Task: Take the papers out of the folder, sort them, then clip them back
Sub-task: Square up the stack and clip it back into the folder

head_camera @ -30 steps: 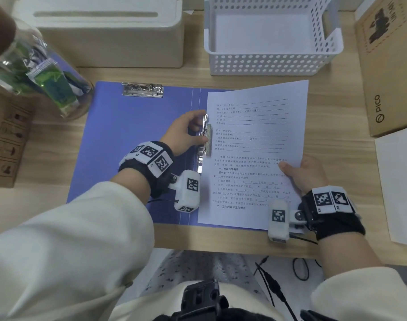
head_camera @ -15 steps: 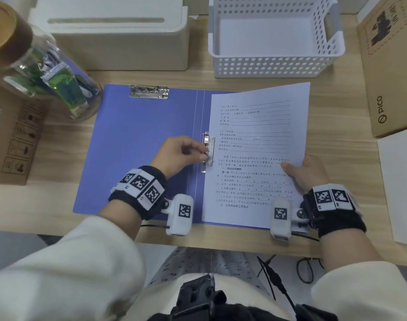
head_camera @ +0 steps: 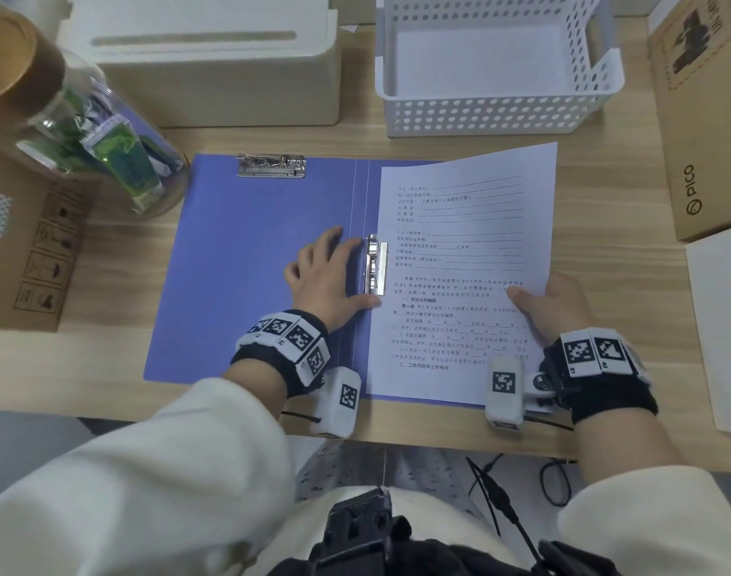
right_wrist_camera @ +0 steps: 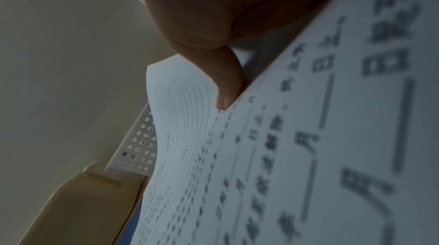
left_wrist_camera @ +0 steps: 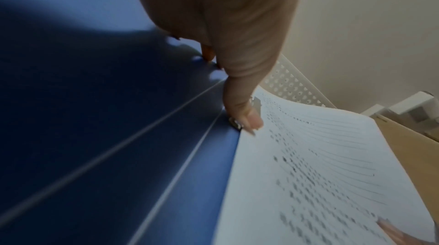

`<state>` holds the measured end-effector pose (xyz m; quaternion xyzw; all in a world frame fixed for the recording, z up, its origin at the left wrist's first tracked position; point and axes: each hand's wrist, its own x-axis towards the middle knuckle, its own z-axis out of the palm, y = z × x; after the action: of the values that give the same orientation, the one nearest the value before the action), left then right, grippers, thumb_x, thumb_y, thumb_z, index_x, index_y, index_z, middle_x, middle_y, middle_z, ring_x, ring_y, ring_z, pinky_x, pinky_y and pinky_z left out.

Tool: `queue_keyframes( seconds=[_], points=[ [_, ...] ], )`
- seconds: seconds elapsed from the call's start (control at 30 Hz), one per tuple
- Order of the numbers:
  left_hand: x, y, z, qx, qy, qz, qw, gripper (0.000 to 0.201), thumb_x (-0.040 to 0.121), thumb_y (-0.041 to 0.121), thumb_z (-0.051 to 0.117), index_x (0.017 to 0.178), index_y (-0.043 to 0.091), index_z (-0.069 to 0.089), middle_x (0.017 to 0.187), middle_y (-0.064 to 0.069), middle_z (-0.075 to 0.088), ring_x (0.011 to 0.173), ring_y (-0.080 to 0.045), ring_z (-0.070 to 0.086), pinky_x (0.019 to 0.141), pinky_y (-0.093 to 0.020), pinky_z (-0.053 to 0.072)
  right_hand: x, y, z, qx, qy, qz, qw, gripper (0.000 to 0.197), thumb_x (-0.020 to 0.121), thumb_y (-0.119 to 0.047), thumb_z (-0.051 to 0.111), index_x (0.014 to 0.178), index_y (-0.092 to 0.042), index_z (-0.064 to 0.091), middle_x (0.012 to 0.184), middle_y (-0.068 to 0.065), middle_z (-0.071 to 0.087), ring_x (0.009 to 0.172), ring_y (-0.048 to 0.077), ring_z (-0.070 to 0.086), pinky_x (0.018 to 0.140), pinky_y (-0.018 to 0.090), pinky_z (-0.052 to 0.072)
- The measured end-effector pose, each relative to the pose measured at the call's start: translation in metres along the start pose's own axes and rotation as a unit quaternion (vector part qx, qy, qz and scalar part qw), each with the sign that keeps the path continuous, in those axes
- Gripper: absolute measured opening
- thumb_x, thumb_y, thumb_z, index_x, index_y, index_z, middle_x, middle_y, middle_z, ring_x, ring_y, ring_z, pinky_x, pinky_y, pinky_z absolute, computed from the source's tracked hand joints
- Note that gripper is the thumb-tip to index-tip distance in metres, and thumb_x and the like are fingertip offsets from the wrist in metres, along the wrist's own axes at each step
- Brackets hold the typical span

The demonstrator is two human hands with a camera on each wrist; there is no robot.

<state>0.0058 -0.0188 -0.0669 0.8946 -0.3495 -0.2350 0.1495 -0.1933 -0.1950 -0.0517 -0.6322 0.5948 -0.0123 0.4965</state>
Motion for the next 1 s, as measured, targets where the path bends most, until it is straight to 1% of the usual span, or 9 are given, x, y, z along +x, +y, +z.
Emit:
queue_keyframes(
  seconds=[0.13, 0.27, 0.37, 0.47, 0.6, 0.7, 0.8, 0.87, 1.0],
  points=[
    [0.000, -0.001, -0.001, -0.003, -0.006, -0.001, 1.000, 0.084, 0.064, 0.049, 0.074, 0.136, 0.033, 0.032, 0.154, 0.006, 0.018, 0.138, -0.022, 0.016, 0.107, -0.042, 0.014, -0.004, -0.003, -0.002, -0.016, 0.018, -0.003, 1.000, 0.052, 0.084, -0.010, 0.064, 0.133, -0.008, 0.045, 0.130, 0.010, 0.058, 0.116, 0.031, 0.057, 0.095, 0.037, 0.045],
    [-0.008, -0.016, -0.016, -0.048, 0.002, -0.029, 0.998, 0.085, 0.065, 0.047, 0.075, 0.136, 0.030, 0.033, 0.153, 0.003, 0.018, 0.138, -0.023, 0.020, 0.108, -0.046, 0.017, -0.018, -0.022, -0.004, -0.045, 0.142, -0.072, 0.986, 0.093, 0.074, -0.004, 0.071, 0.148, -0.021, 0.018, 0.140, 0.007, 0.036, 0.122, 0.026, 0.044, 0.101, 0.036, 0.039],
    [-0.023, -0.054, -0.043, -0.093, 0.132, -0.156, 0.974, 0.077, 0.071, 0.039, 0.072, 0.137, 0.023, 0.034, 0.153, -0.005, 0.020, 0.139, -0.026, 0.019, 0.110, -0.048, 0.017, -0.019, -0.039, 0.011, -0.115, 0.121, -0.123, 0.978, 0.075, 0.074, -0.012, 0.073, 0.140, -0.022, 0.038, 0.140, 0.015, 0.035, 0.128, 0.030, 0.038, 0.106, 0.039, 0.034],
    [-0.043, -0.112, -0.077, -0.116, 0.218, -0.322, 0.914, 0.070, 0.078, 0.031, 0.067, 0.136, 0.009, 0.034, 0.146, -0.019, 0.031, 0.136, -0.034, 0.027, 0.108, -0.048, 0.023, -0.020, -0.035, 0.031, -0.161, 0.021, -0.065, 0.985, 0.059, 0.076, -0.018, 0.068, 0.131, -0.025, 0.047, 0.140, 0.009, 0.033, 0.133, 0.026, 0.029, 0.108, 0.037, 0.029],
    [-0.050, -0.166, -0.099, -0.329, 0.090, -0.383, 0.859, 0.043, 0.083, 0.032, 0.061, 0.110, -0.001, 0.052, 0.096, -0.018, 0.055, 0.086, -0.032, 0.054, 0.072, -0.040, 0.042, -0.024, -0.018, 0.043, -0.223, 0.063, 0.023, 0.973, 0.070, 0.069, -0.021, 0.070, 0.132, -0.034, 0.041, 0.145, 0.009, 0.017, 0.133, 0.033, 0.018, 0.110, 0.048, 0.027],
    [-0.057, -0.160, -0.132, -0.355, -0.031, -0.306, 0.883, 0.014, 0.086, 0.026, 0.057, 0.090, 0.013, 0.062, 0.073, -0.008, 0.058, 0.063, -0.022, 0.052, 0.061, -0.028, 0.039, -0.028, -0.017, 0.037, -0.215, 0.075, 0.092, 0.970, 0.091, 0.065, -0.036, 0.081, 0.139, -0.037, 0.028, 0.150, 0.012, 0.011, 0.135, 0.035, 0.016, 0.111, 0.053, 0.024],
    [-0.074, -0.125, -0.188, -0.385, -0.132, -0.128, 0.904, 0.035, 0.066, 0.038, 0.072, 0.099, 0.026, 0.069, 0.088, 0.004, 0.075, 0.073, -0.014, 0.069, 0.066, -0.022, 0.055, -0.029, -0.017, 0.031, -0.233, 0.064, 0.094, 0.966, 0.100, 0.064, -0.038, 0.082, 0.144, -0.035, 0.022, 0.147, 0.013, 0.016, 0.135, 0.035, 0.018, 0.108, 0.053, 0.025],
    [-0.085, -0.090, -0.209, -0.412, -0.197, -0.002, 0.889, 0.051, 0.057, 0.043, 0.079, 0.105, 0.029, 0.067, 0.099, 0.004, 0.074, 0.083, -0.013, 0.069, 0.071, -0.023, 0.056, -0.030, -0.013, 0.026, -0.191, 0.054, 0.082, 0.977, 0.093, 0.068, -0.030, 0.080, 0.144, -0.033, 0.027, 0.146, 0.014, 0.020, 0.135, 0.035, 0.021, 0.107, 0.048, 0.028],
    [-0.075, -0.008, -0.179, -0.396, -0.336, 0.168, 0.838, 0.062, 0.071, 0.053, 0.065, 0.129, 0.039, 0.047, 0.140, 0.009, 0.050, 0.127, -0.009, 0.048, 0.102, -0.025, 0.042, -0.023, -0.003, 0.006, 0.009, 0.045, 0.033, 0.998, 0.066, 0.081, -0.020, 0.070, 0.140, -0.015, 0.039, 0.135, 0.004, 0.047, 0.117, 0.023, 0.049, 0.093, 0.031, 0.040]
  ],
)
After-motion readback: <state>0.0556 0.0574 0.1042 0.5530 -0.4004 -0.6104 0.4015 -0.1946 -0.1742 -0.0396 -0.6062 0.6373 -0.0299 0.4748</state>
